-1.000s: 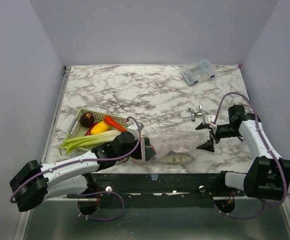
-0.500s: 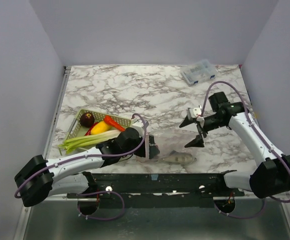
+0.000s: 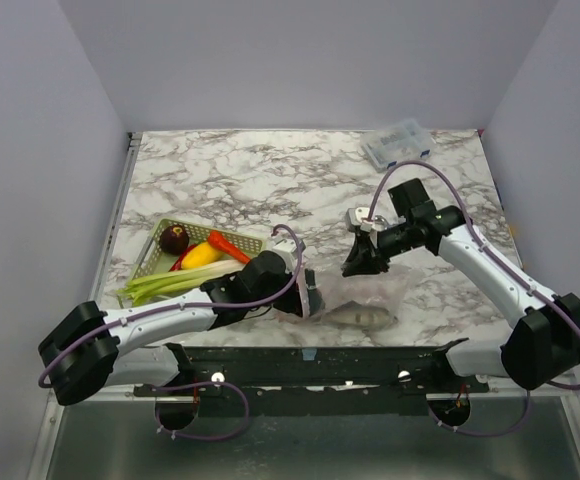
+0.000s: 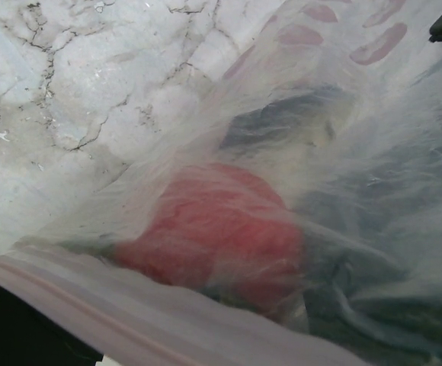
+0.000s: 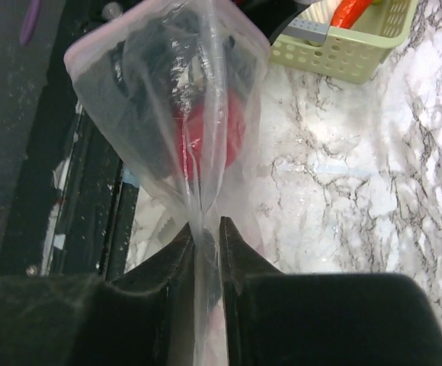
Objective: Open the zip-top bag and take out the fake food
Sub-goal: Pick up the fake fruit from the zipper food storage bag.
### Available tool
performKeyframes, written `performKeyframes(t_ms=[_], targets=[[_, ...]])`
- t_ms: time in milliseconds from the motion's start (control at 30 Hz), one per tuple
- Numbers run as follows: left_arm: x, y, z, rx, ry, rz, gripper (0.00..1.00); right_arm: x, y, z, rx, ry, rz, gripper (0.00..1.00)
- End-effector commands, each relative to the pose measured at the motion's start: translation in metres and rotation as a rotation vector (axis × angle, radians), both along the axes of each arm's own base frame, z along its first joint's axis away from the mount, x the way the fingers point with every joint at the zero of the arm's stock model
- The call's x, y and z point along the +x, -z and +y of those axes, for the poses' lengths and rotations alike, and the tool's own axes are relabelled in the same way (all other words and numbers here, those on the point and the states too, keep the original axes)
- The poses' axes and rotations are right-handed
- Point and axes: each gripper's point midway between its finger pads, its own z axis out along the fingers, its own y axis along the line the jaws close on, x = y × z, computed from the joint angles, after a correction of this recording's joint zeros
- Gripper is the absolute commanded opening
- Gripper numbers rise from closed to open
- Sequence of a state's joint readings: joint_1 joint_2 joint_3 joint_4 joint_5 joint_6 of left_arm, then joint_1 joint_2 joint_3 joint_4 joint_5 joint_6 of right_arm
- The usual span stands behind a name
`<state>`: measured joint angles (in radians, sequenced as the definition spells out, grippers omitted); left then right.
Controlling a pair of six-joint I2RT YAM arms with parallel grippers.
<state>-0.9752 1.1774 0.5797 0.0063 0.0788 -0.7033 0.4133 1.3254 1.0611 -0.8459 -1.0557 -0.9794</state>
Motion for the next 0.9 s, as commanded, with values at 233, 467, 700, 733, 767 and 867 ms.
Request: performKeyframes(t_ms=[233,467,700,733,767,867], targets=[[-0.006,-0.001,-0.003,-0.02,0.031,0.013,0.04,0.002,-0.02,0.004,0.053,0.048,-0.02,0.02],[-0.009,0.004,0.008,-0.003,0.015,0.011,0.04,-0.002,-0.025,-0.005,0.127,0.08,0.033,0.01],[-0.012,0.001,0.012,-0.024,0.01,0.008,0.03,-0.004,-0.01,-0.011,0.106,0.102,0.029,0.01],[-0.013,0.0,0.012,-0.03,0.009,0.007,0.03,-0.004,-0.01,-0.012,0.11,0.108,0.029,0.01],[-0.013,-0.001,0.013,-0.038,0.009,0.004,0.03,-0.004,-0.01,-0.013,0.116,0.112,0.032,0.01],[-0.016,-0.004,0.013,-0.071,0.016,-0.006,0.03,-0.001,-0.011,-0.016,0.147,0.139,0.058,0.01]])
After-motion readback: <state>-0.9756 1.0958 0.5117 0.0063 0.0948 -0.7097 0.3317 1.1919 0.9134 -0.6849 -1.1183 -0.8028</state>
